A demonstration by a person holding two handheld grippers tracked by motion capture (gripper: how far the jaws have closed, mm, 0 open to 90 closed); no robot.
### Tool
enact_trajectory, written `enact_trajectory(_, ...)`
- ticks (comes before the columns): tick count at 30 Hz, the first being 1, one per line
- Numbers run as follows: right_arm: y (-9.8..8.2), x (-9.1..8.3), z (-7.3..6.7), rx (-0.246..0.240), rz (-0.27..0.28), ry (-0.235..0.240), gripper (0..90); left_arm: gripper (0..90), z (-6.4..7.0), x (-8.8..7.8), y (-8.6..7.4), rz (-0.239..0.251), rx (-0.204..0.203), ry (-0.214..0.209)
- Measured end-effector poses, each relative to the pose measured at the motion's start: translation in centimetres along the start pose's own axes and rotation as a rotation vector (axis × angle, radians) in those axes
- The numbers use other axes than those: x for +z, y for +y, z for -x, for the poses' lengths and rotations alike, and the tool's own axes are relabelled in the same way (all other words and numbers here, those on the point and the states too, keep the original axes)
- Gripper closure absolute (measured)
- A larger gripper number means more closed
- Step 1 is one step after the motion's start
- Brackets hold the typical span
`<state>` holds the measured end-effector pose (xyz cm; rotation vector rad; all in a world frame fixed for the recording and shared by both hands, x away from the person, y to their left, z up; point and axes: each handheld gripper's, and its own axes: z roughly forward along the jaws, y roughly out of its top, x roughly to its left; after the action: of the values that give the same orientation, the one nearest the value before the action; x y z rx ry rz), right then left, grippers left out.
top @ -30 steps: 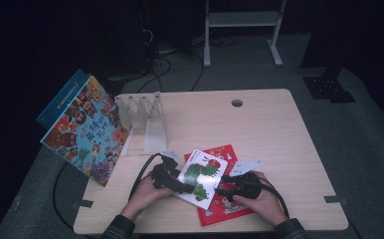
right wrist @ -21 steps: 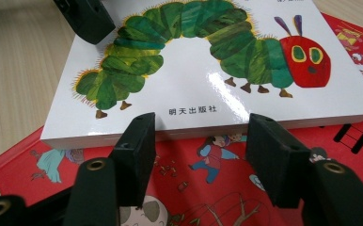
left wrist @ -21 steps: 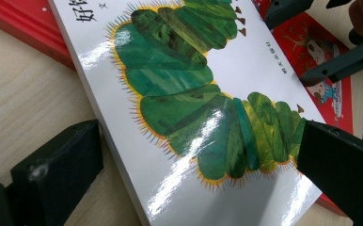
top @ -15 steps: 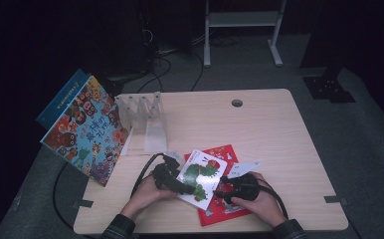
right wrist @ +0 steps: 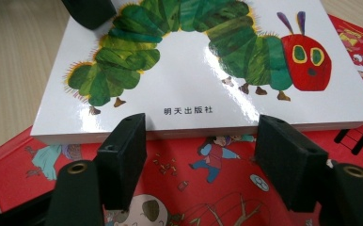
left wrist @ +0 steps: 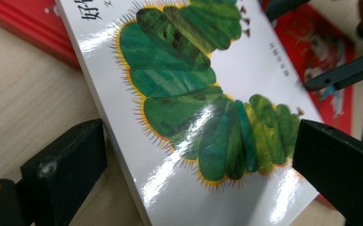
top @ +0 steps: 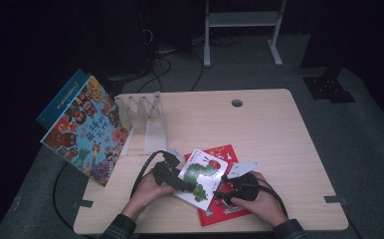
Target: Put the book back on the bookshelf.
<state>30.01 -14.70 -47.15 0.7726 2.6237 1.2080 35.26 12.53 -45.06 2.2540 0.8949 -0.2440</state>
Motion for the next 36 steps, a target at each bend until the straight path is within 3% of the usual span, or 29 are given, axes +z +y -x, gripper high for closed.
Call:
enact_trajectory(7,-0.1,-0.1,0.1,-0.002,-0.007,-0.01,28.2,4.9,0.4,-1.4,0.3,0.085,-0.005,-0.042)
enact_trajectory(11,-0.2,-0.2,0.2,-0.004,-0.011,-0.013,26.6,6.7,1.0,-2.0,0.6,0.107,0.016,-0.047)
enact_trajectory(17,-0.3,-0.2,0.4,-0.015,-0.015,-0.015,23.2,11.4,2.2,-3.2,1.1,0.181,0.037,-0.086)
enact_trajectory(25,-0.6,-0.7,1.0,0.018,-0.019,-0.01,16.4,13.8,3.3,-3.1,1.7,0.193,0.067,-0.125)
enact_trajectory(30,-0.7,-0.8,1.1,0.015,-0.023,-0.012,15.7,17.6,3.9,-3.5,2.2,0.223,0.083,-0.175)
enact_trajectory(32,-0.7,-0.8,1.1,0.014,-0.021,-0.015,15.8,20.3,4.1,-2.8,2.3,0.19,0.088,-0.196)
enact_trajectory(36,-0.7,-0.8,1.0,0.008,-0.019,-0.022,16.3,20.6,4.5,-1.0,2.3,0.133,0.095,-0.188)
